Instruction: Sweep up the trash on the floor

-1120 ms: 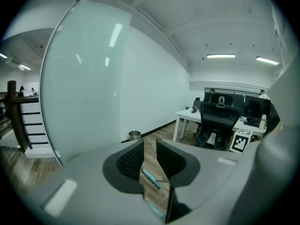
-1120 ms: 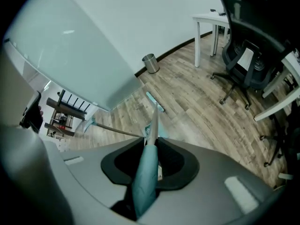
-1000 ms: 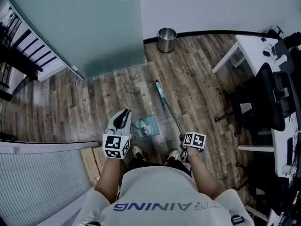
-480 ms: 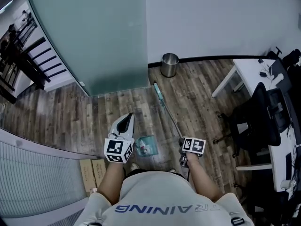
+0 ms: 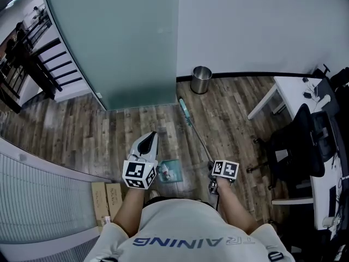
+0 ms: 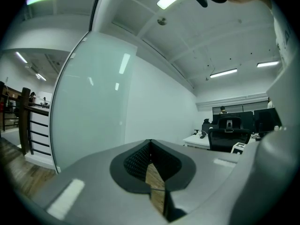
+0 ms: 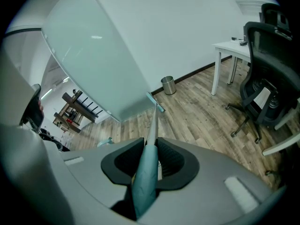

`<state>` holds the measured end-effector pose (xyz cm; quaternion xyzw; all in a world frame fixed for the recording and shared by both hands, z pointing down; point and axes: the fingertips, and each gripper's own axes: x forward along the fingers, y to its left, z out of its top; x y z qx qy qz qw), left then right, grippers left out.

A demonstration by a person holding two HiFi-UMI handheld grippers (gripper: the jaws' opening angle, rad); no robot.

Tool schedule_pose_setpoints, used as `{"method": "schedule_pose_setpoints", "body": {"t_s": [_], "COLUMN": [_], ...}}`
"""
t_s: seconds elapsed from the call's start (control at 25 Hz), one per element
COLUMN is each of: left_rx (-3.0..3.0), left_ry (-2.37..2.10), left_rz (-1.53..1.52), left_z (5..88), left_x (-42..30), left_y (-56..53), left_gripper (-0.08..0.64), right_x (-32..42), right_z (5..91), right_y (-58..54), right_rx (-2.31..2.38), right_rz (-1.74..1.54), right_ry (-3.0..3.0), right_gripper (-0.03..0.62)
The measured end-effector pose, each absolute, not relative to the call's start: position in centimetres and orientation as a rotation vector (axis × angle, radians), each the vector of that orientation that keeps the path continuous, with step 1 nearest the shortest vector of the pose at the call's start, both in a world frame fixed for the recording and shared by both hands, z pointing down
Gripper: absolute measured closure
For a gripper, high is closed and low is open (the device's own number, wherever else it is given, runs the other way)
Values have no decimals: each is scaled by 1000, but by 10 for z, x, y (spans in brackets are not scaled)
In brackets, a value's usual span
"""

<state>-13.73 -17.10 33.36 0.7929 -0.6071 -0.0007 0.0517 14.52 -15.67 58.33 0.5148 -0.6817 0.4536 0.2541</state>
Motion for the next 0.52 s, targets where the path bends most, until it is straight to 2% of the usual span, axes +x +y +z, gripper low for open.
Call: {"method": "schedule_pose_setpoints", "body": {"t_s": [0.52], "left_rx": [2401], "left_ry": [-1848], "left_rz": [7], "left_z": [333], "left_x": [-143], "left_y": [-167], "left_gripper": [558], "right_x": [138], "right_z": [581], "right_y": [-156], "right_rx": [1388], "right_rz": [1238], "right_ry": [-1861], "right_gripper": [485]}}
